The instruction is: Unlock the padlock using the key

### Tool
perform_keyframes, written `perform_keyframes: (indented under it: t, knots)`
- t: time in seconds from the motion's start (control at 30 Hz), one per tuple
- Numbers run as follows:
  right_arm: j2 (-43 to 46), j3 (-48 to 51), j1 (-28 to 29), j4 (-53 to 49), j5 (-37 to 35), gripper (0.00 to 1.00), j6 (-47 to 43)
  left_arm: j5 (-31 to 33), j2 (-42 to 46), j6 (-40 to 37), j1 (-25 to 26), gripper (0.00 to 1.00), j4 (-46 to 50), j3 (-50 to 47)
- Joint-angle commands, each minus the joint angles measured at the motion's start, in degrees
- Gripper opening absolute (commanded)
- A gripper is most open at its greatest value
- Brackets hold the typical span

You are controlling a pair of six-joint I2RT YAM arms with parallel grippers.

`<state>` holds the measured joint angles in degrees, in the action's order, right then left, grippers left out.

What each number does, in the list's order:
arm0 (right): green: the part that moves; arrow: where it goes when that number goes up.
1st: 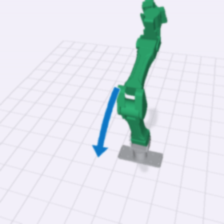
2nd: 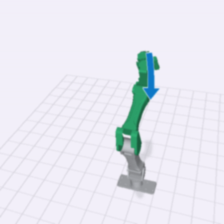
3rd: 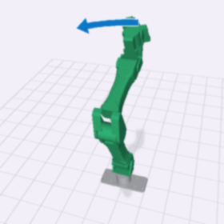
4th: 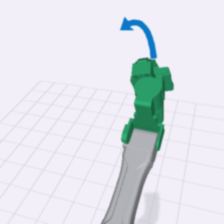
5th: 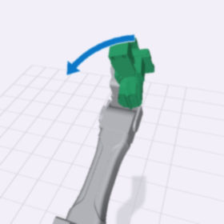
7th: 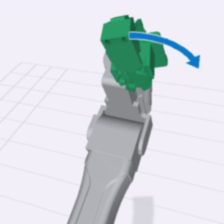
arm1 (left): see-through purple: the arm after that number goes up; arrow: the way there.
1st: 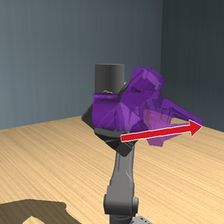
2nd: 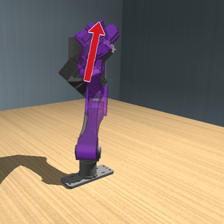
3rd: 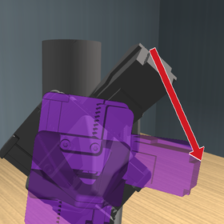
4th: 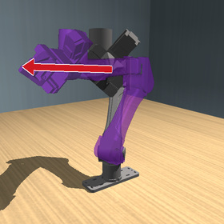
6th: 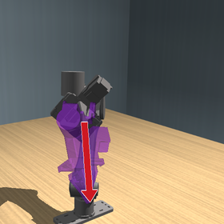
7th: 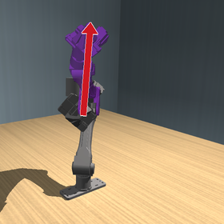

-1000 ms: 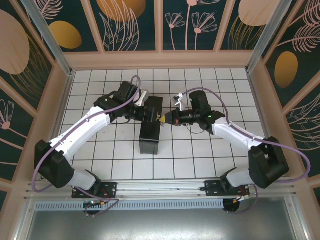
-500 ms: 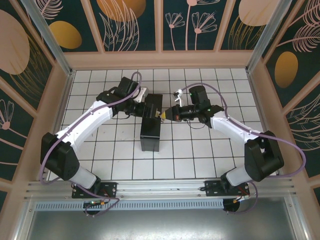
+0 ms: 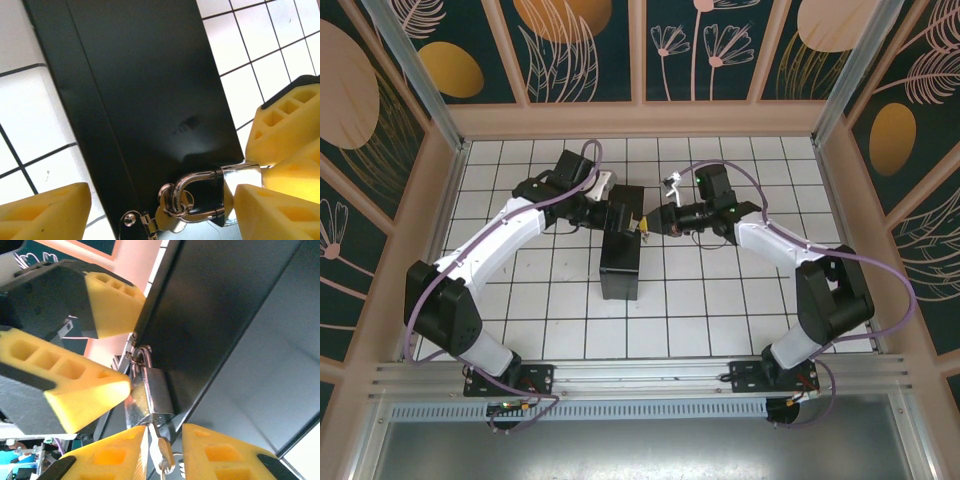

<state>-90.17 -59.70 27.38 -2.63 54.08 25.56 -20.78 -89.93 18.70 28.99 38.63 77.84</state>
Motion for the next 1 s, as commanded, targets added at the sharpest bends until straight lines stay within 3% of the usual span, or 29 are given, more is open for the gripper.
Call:
perform_keyframes:
  t: [0.0, 0.23, 0.53, 0.77, 0.97]
  knots:
    - [1.48, 2.13, -1.25, 4.95, 2.43, 0.30, 4.18, -0.26, -0.60, -0.20, -0.78, 0.74, -0.51, -0.59]
    - [2.49, 4.85, -1.54, 6.19, 1.87, 0.36, 7.46, -0.41, -0.38, 0.03, -0.78, 0.74, -0.84, -0.74]
    - [8.72, 11.01, -2.06, 18.10, 0.51, 0.40, 18.75, -0.71, -0.16, 0.81, -0.80, 0.73, -1.44, -1.47]
    - [9.52, 14.78, -0.88, 24.92, -1.78, 0.34, 26.09, -1.02, -0.69, 0.90, -0.78, 0.73, -1.78, -1.20]
    - [8.98, 15.12, -0.53, 23.37, -2.82, 0.34, 24.81, -0.93, -0.55, 0.67, -0.78, 0.73, -1.46, -0.99]
